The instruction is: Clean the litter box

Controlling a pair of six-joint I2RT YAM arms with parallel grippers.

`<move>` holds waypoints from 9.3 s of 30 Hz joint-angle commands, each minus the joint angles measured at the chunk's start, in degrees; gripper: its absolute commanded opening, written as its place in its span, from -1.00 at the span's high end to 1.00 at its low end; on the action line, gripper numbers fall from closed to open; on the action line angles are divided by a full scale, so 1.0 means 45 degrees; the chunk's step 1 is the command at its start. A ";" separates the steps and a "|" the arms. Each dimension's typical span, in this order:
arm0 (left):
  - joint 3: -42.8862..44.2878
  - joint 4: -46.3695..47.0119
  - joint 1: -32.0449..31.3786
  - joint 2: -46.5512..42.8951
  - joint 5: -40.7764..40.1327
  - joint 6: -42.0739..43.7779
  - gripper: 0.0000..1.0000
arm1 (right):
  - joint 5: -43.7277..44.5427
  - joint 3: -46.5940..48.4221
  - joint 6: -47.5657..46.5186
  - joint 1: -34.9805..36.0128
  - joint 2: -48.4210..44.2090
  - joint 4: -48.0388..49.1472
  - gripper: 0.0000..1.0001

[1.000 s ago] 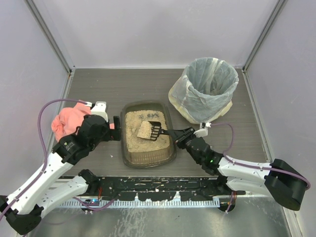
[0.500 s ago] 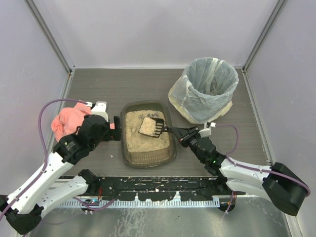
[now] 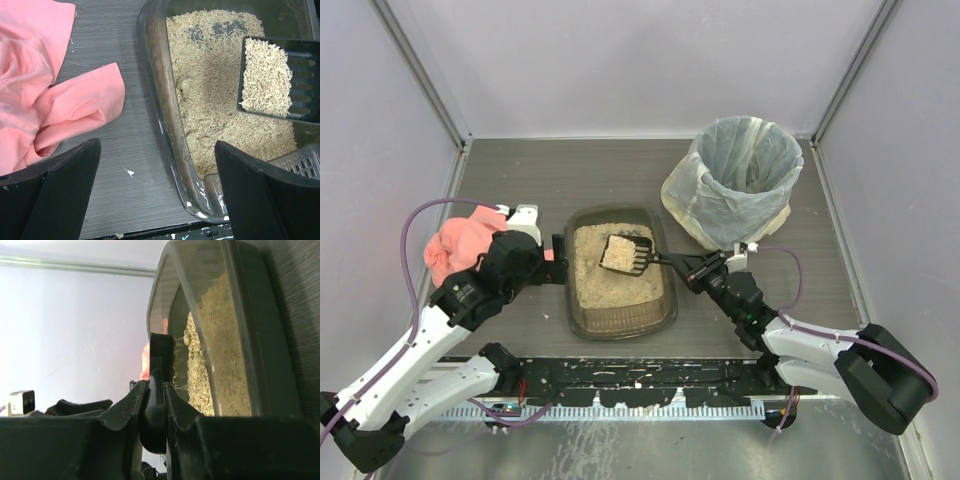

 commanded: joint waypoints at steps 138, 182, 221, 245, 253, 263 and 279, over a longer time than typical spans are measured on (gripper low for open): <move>-0.0324 0.1272 0.0072 -0.0287 0.0246 -0.0335 -0.96 | -0.4160 0.8078 -0.1924 -0.6141 -0.2533 -0.5776 0.99; -0.0353 0.1262 0.0071 -0.0049 0.0642 -0.0302 -0.96 | -0.7344 1.2617 -1.5170 -1.1747 -0.1293 -1.1258 0.99; -0.0205 0.1637 0.0065 0.0524 0.1136 -0.0629 -0.96 | 0.3794 1.3597 -2.1669 -0.4852 0.0221 -1.2007 0.99; -0.0636 0.1635 0.0077 0.0365 0.1129 -0.0628 -0.97 | -0.0070 1.0444 -1.2220 -0.4862 -0.4836 -0.9186 0.98; -0.0870 0.1752 0.0074 0.0307 0.1235 -0.0686 -0.99 | -0.4054 0.9664 -1.1238 -0.4856 -0.4810 -0.9390 0.99; -0.1269 0.2022 0.0072 0.0351 0.1310 -0.0906 -0.97 | -0.1106 0.8687 -1.1120 -0.2026 -0.3988 -1.0800 0.98; -0.2008 0.2997 0.0078 0.1305 0.1736 -0.0681 -0.43 | 0.2493 1.1803 -1.0942 0.2409 0.2431 -1.2216 0.99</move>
